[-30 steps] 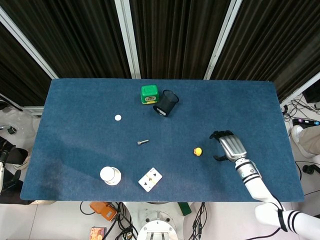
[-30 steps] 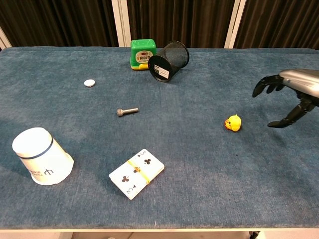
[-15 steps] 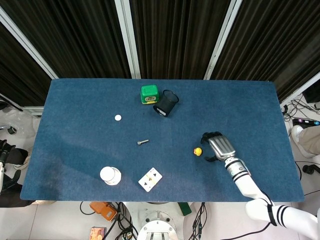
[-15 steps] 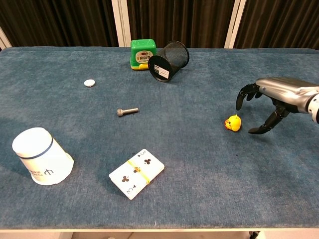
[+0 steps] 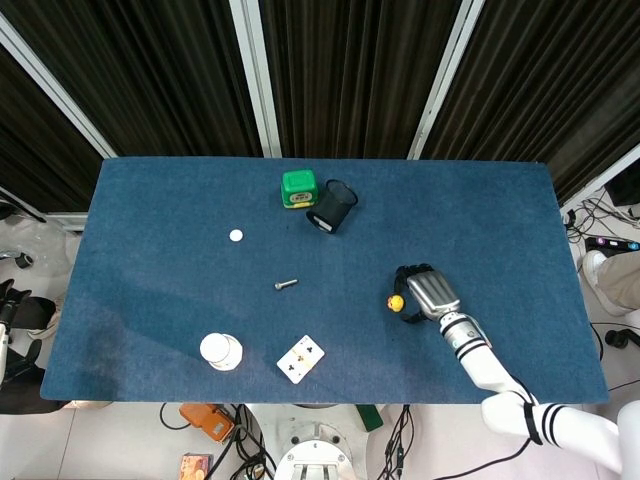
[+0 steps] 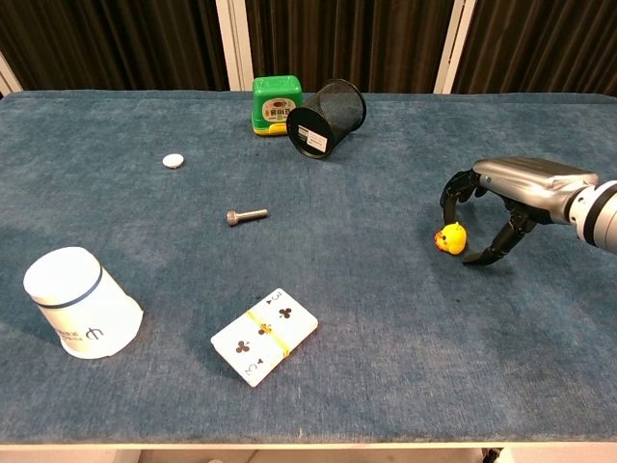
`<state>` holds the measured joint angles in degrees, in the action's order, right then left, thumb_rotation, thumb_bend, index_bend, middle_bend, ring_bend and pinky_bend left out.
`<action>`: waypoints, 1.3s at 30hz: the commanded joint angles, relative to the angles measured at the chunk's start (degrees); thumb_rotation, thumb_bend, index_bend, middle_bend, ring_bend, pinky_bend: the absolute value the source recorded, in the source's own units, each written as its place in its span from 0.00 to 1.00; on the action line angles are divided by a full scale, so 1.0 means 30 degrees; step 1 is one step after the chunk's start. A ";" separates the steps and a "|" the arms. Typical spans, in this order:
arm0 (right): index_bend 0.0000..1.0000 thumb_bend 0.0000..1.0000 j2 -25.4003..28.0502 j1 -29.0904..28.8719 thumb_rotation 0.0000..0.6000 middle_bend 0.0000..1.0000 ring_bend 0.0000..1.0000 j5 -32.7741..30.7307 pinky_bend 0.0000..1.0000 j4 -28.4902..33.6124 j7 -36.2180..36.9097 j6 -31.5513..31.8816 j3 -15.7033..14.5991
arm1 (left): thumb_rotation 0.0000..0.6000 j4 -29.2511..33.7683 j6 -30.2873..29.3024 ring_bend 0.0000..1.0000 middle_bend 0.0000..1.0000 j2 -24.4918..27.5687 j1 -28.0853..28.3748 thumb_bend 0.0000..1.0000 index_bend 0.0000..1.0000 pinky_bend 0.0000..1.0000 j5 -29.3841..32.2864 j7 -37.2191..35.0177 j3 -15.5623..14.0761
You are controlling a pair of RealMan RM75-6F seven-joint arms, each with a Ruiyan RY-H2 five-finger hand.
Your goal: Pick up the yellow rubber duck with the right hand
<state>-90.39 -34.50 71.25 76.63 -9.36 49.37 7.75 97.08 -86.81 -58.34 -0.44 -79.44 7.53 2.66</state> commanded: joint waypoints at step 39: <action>0.63 0.48 0.5401 0.1059 1.00 0.31 0.29 0.2060 0.25 0.5661 0.2302 0.5416 0.1940 | 1.00 0.0095 -0.0037 0.07 0.03 0.0021 -0.0054 0.30 0.17 0.17 0.0043 0.0142 -0.0051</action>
<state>-74.25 -31.33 77.48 93.53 -2.47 65.61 13.55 97.37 -86.92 -58.28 -0.60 -79.30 7.95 2.50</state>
